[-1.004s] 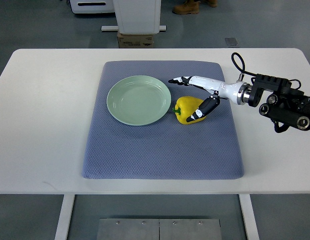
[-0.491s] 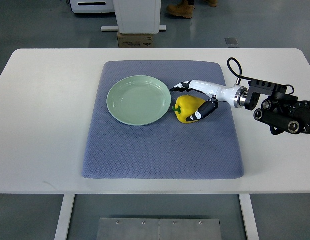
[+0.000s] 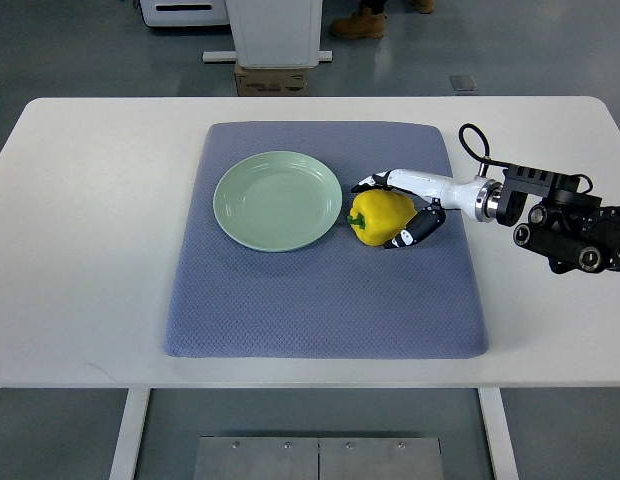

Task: Place yellow pepper on plate with right hand
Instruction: 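Lift the pepper and carry it over the green plate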

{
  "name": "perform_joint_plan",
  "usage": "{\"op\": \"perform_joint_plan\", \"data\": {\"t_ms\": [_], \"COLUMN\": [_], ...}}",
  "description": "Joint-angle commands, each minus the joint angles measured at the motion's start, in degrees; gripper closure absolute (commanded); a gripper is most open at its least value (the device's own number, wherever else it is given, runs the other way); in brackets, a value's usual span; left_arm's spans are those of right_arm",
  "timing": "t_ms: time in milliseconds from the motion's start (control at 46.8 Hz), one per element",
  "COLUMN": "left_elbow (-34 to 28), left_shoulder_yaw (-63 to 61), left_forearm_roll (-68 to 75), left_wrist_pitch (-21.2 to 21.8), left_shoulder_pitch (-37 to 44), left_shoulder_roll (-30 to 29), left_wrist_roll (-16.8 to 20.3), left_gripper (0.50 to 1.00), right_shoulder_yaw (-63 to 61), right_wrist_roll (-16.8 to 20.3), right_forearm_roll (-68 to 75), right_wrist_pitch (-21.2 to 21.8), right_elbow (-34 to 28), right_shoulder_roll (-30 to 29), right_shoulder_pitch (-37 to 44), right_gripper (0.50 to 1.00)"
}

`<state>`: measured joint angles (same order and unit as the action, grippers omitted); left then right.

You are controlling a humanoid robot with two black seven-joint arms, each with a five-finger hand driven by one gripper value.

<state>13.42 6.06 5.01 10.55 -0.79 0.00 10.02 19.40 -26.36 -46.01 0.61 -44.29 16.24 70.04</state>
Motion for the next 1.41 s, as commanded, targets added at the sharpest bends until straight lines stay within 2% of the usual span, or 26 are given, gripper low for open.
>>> {"op": "perform_joint_plan", "data": {"t_ms": [0,107,256,299,321,812,1047,1282,1389], "left_elbow": [-0.1,-0.1,0.0,-0.1,0.0,0.0,-0.1,0.0,0.0], "left_shoulder_yaw": [0.0,0.0,0.0,0.0,0.0,0.0,0.0,0.0,0.0], "left_forearm_roll": [0.0,0.0,0.0,0.0,0.0,0.0,0.0,0.0,0.0], "left_wrist_pitch": [0.0,0.0,0.0,0.0,0.0,0.0,0.0,0.0,0.0], "left_shoulder_pitch": [0.0,0.0,0.0,0.0,0.0,0.0,0.0,0.0,-0.1], "left_shoulder_roll": [0.0,0.0,0.0,0.0,0.0,0.0,0.0,0.0,0.0], "left_wrist_roll": [0.0,0.0,0.0,0.0,0.0,0.0,0.0,0.0,0.0], "left_gripper": [0.500,0.500,0.500,0.500,0.500,0.500,0.500,0.500,0.500], "right_shoulder_yaw": [0.0,0.0,0.0,0.0,-0.1,-4.3,-4.0,-3.5,-1.7], "right_wrist_roll": [0.0,-0.1,-0.1,-0.1,-0.1,0.6,2.5,3.7,3.7], "right_forearm_roll": [0.0,0.0,0.0,0.0,0.0,1.2,1.4,1.6,1.6], "right_wrist_pitch": [0.0,0.0,0.0,0.0,0.0,0.2,0.3,0.4,0.4], "right_elbow": [0.0,0.1,0.4,0.8,0.9,0.8,1.2,5.3,6.8], "right_shoulder_roll": [0.0,0.0,0.1,0.0,0.1,-0.4,-6.1,-16.2,-16.2], "right_shoulder_pitch": [0.0,0.0,0.0,0.0,0.1,6.7,10.9,12.7,12.8], "right_gripper": [0.668,0.753,0.914,0.983,1.000,1.000,1.000,1.000,1.000]}}
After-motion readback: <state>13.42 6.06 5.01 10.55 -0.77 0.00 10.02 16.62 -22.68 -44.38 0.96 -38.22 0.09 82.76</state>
